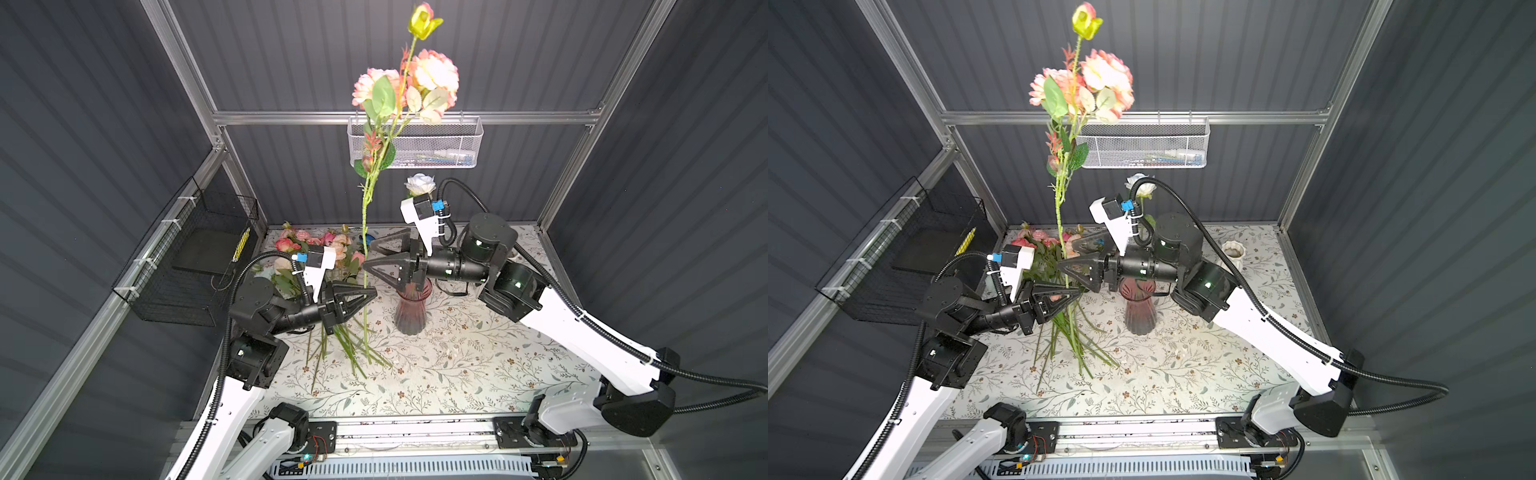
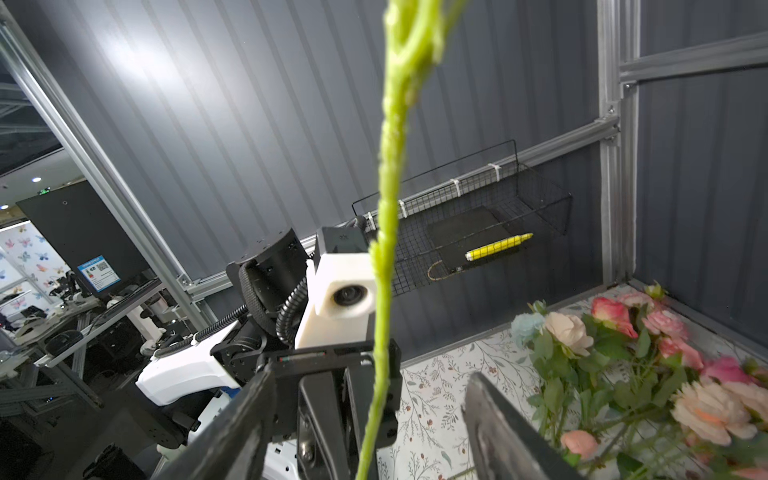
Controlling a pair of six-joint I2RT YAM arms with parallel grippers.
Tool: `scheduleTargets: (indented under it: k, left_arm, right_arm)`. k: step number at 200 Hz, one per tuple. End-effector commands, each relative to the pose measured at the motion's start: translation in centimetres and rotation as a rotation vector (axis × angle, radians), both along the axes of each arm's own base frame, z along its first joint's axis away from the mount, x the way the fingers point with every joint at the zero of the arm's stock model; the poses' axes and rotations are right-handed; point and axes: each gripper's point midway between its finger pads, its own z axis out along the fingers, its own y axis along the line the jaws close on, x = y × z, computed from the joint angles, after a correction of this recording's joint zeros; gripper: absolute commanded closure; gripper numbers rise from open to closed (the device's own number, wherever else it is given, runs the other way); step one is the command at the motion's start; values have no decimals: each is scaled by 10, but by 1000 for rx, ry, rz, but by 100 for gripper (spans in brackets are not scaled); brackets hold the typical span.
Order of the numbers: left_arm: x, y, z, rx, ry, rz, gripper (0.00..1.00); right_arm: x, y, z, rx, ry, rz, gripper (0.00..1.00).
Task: Arrange the flowers into the vase
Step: 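Raise the pink rose spray high with left while right reaches to its stem, then grasp the pink rose stem with the right gripper and release the left gripper, then lower the pink rose spray into the pink vase with the right gripper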
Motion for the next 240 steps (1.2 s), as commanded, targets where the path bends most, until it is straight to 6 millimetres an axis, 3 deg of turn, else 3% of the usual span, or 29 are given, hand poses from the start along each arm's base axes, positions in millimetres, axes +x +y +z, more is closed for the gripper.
scheduleTargets:
  k: [1, 28, 32, 39, 46, 58, 60, 63, 102, 135, 200, 219, 240]
  left_arm:
    - [-13, -2, 3, 7, -39, -62, 100]
    - [-10, -1, -1, 18, -25, -41, 100]
    - [-8, -1, -2, 20, -19, -34, 94]
    - [-4, 0, -3, 23, -11, -4, 76]
    - [1, 2, -5, 29, -1, 35, 48]
    - [10, 7, -9, 39, 11, 114, 15]
    - [12, 9, -10, 40, 13, 131, 5]
    - [14, 10, -10, 42, 15, 153, 1]
    - [35, 45, -19, 38, 5, 452, 0]
    - [53, 80, -48, 97, 70, 706, 0]
    - [48, 95, -75, 143, 131, 769, 0]
    - [45, 96, -80, 147, 142, 774, 0]
    - [46, 98, -88, 150, 160, 784, 0]
  right_arm:
    - [-7, 3, 18, 32, -11, 37, 45]
    - [-5, 2, 19, 39, -14, 20, 82]
    - [-5, 1, 18, 39, -19, 12, 88]
    - [-4, -3, 19, 41, -28, -3, 94]
    - [-2, -8, 18, 39, -40, -34, 100]
    - [-1, -20, 18, 33, -71, -93, 100]
    - [0, -22, 18, 32, -76, -105, 100]
    - [0, -26, 18, 28, -85, -122, 100]
    - [18, -82, 19, -28, -192, -378, 100]
    - [45, -116, 25, -72, -320, -600, 100]
    - [113, -124, 24, -98, -415, -771, 100]
    - [129, -120, 7, -132, -389, -781, 100]
    - [141, -115, -27, -175, -332, -775, 100]
